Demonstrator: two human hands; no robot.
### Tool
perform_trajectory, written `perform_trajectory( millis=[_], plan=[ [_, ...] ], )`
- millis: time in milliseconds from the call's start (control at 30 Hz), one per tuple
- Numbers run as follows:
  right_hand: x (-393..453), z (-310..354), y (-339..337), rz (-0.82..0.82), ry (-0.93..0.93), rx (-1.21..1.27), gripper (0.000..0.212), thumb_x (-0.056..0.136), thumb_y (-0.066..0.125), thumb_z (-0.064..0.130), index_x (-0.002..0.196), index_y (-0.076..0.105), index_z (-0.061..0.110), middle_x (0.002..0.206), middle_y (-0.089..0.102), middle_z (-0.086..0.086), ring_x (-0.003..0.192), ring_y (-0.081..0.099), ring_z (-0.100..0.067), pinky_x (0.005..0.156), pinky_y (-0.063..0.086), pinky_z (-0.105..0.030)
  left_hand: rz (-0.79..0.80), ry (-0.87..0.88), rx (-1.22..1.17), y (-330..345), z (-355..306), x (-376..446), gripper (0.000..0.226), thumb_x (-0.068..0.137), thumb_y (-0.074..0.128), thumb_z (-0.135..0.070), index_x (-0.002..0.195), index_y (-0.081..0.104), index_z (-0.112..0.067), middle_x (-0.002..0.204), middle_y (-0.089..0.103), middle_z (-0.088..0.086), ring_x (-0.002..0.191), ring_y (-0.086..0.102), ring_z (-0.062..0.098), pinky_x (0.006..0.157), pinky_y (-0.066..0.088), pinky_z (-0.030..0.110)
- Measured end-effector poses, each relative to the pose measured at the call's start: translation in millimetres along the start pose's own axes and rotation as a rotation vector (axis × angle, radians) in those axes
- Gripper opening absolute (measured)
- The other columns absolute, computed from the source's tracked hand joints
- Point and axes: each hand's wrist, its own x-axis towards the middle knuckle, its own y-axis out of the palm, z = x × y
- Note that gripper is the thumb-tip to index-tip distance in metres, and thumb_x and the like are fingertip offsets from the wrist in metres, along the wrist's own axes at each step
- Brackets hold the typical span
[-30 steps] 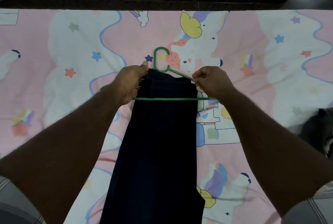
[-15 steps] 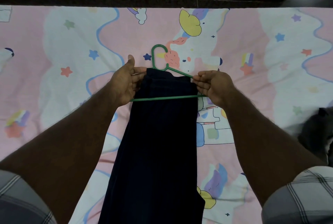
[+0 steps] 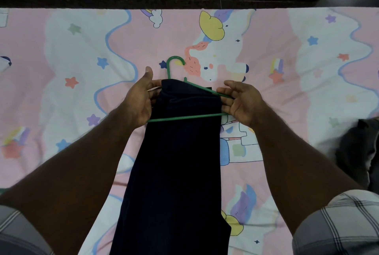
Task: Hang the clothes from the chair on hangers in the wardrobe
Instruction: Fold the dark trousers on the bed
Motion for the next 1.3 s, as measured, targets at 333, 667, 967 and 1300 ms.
perform_trajectory(
  millis=[333, 667, 967, 1300],
  plan=[
    [-11, -13, 8, 0.029, -0.083, -0.014, 0.034, 0.097, 0.051, 0.013, 0.13, 0.058, 0.012, 0.11, 0.062, -0.008, 0.095, 0.063, -0.024, 0.088, 0.054, -0.041, 0.091, 0.017, 0.047, 8, -2, -14, 0.066, 0.095, 0.04, -0.07, 0.112, 0.069, -0.014, 0.1, 0.072, 0.006, 0.088, 0.071, 0.023, 0.072, 0.057, 0.034],
    [-59, -16, 3, 0.07, -0.088, 0.017, 0.034, 0.097, 0.057, 0.032, 0.126, 0.066, 0.018, 0.101, 0.068, -0.009, 0.065, 0.056, -0.021, 0.063, 0.051, -0.031, 0.135, 0.054, 0.014, -7, 0, -45, 0.07, 0.093, 0.036, -0.074, 0.109, 0.068, -0.014, 0.074, 0.07, 0.007, 0.055, 0.065, 0.019, 0.056, 0.053, 0.026],
    [-98, -56, 0, 0.011, -0.248, -0.666, 0.015, 0.094, 0.067, 0.024, 0.105, 0.076, 0.019, 0.062, 0.066, 0.007, 0.054, 0.055, -0.012, 0.054, 0.047, -0.026, -0.033, 0.07, 0.121, -10, 39, -95, 0.042, 0.1, 0.048, -0.055, 0.114, 0.068, -0.021, 0.099, 0.077, 0.004, 0.075, 0.071, 0.022, 0.075, 0.059, 0.036],
    [-114, -76, 11, -0.23, -0.242, -0.657, 0.026, 0.08, 0.08, 0.038, 0.093, 0.069, 0.018, 0.087, 0.073, 0.0, 0.085, 0.071, -0.021, 0.081, 0.061, -0.045, -0.237, 0.076, 0.36, -5, 78, -129, 0.027, 0.087, 0.077, -0.039, 0.098, 0.069, -0.016, 0.094, 0.071, 0.002, 0.081, 0.064, 0.015, 0.077, 0.059, 0.035]
  ],
)
